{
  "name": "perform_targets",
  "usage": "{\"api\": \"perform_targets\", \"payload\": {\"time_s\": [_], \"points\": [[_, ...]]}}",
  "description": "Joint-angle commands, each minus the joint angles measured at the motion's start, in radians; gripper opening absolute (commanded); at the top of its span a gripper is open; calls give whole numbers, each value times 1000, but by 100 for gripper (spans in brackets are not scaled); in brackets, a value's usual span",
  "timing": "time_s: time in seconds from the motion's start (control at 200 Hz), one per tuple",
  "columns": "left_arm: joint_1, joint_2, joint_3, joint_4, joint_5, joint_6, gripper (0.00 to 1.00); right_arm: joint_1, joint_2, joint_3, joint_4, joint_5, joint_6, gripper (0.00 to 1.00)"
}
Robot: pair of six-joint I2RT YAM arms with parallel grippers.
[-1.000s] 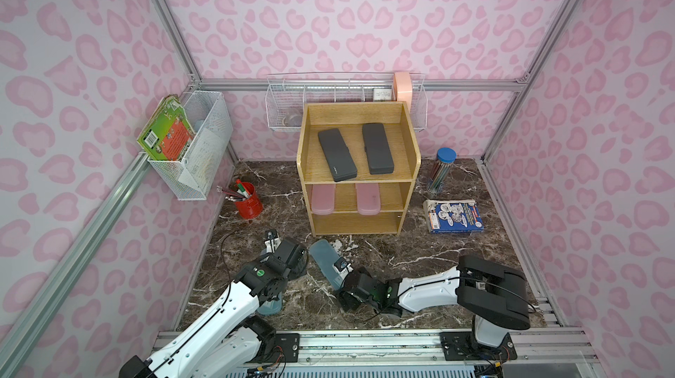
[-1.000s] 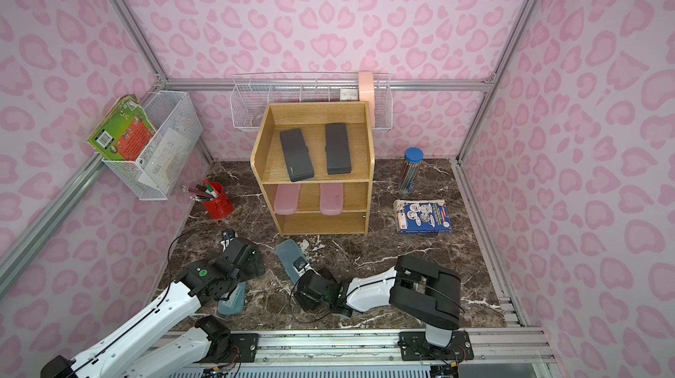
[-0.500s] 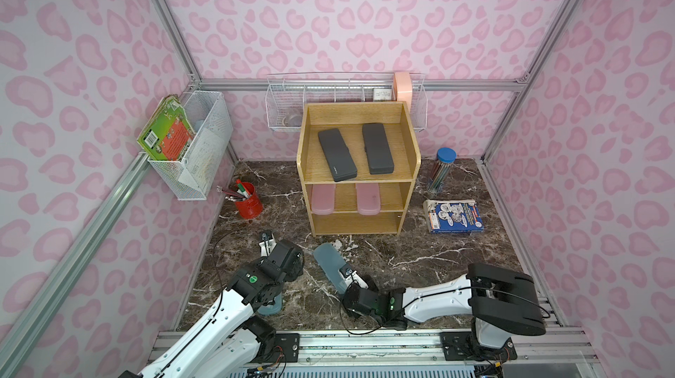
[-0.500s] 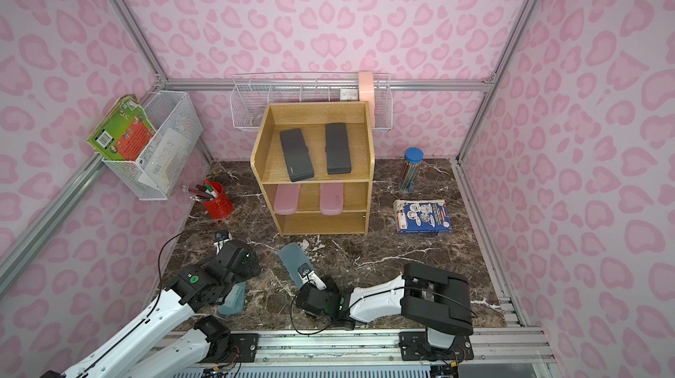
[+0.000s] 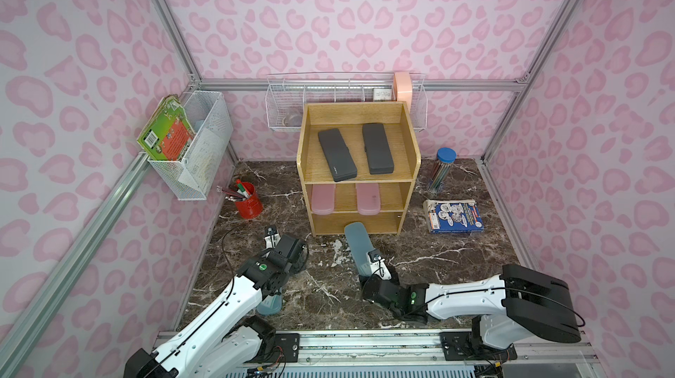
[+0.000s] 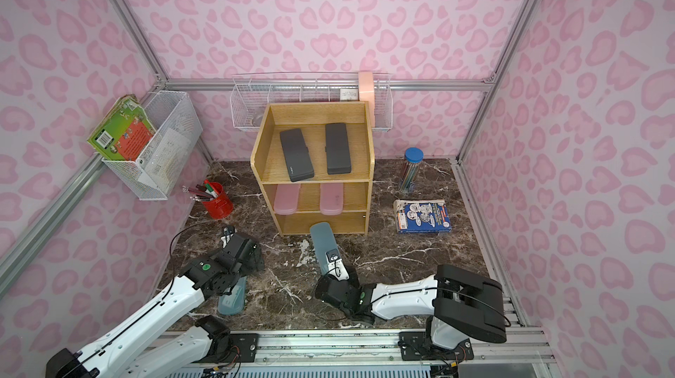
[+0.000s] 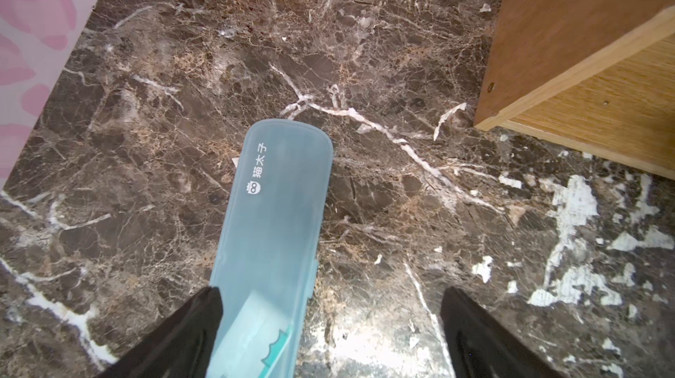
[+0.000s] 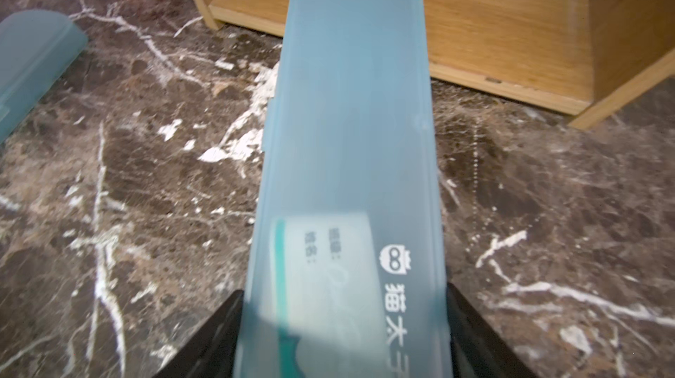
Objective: Place the pencil cases on the shelf according to color
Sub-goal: Place the pencil case on the shelf.
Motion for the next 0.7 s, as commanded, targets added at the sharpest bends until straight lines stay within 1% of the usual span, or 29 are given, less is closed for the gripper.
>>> {"api": "perform_targets", "payload": {"time_s": [0.0,0.15,0.275,0.435,0.555,0.695], "points": [[31,15,-2,50,37,22,99,-48,-8,-1,72,-5,-15,59],[70,26,-4,72,51,40,99,-124,21,17,101,-49,-37,59],[110,42,-15,72,64,46,99,-174,83,59,106,-74,-49,58],[159,50,-50,79,95,30,99,-235,154,117,89,-84,-23,58],[174,71,-63,81,108,19,98,-277,202,159,96,-103,-34,58],[176,108,-54,40,113,-17,99,-326,277,218,104,-138,-65,58]]}}
